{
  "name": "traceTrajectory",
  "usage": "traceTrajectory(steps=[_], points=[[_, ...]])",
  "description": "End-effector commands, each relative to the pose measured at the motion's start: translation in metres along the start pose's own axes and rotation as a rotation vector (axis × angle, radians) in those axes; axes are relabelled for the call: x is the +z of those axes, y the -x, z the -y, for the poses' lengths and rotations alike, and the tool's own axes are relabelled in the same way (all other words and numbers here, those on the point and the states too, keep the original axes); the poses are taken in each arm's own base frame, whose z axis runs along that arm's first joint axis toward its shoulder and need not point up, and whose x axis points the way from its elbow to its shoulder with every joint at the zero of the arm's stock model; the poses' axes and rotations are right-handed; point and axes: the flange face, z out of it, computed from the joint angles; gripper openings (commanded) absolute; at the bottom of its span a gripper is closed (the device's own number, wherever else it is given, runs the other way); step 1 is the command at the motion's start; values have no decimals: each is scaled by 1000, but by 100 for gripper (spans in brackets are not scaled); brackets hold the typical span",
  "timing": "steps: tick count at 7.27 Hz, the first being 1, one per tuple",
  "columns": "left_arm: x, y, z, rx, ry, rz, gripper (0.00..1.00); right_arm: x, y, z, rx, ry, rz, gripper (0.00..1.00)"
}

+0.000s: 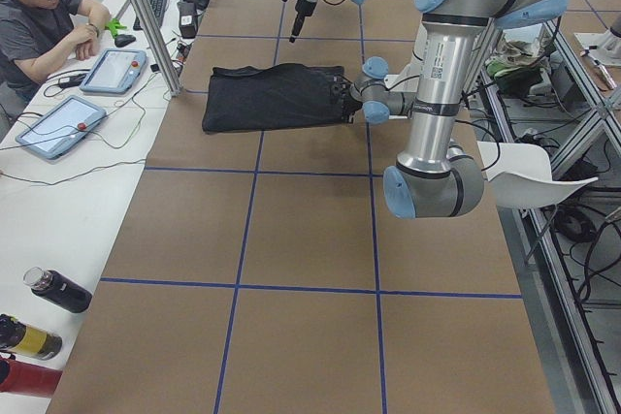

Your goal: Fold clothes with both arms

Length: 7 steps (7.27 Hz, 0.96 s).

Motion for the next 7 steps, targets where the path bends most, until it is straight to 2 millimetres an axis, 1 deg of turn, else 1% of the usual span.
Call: traceTrajectory(steps=[1, 2, 3, 4, 5, 6, 7], points=[[-8, -6, 2, -3, -1, -19, 0, 2, 6, -8, 99, -11, -5, 100], [-9, -7, 3, -4, -2, -22, 0, 12, 22, -37, 163, -34, -13, 100], [-9, -8, 2, -3, -1, -23, 0, 20, 34, -66, 232, -39, -31, 98], [-8, -8, 3, -4, -1, -22, 0, 22, 56, -82, 301, -15, -65, 97], [-8, -7, 3, -3, -1, -20, 0, 25, 73, -108, 347, 1, -100, 95], [-8, -8, 2, -3, 0, -22, 0, 28, 81, -134, 363, -13, -102, 93], [-8, -8, 3, -4, -1, -22, 0, 34, 85, -154, 370, -19, -111, 91]])
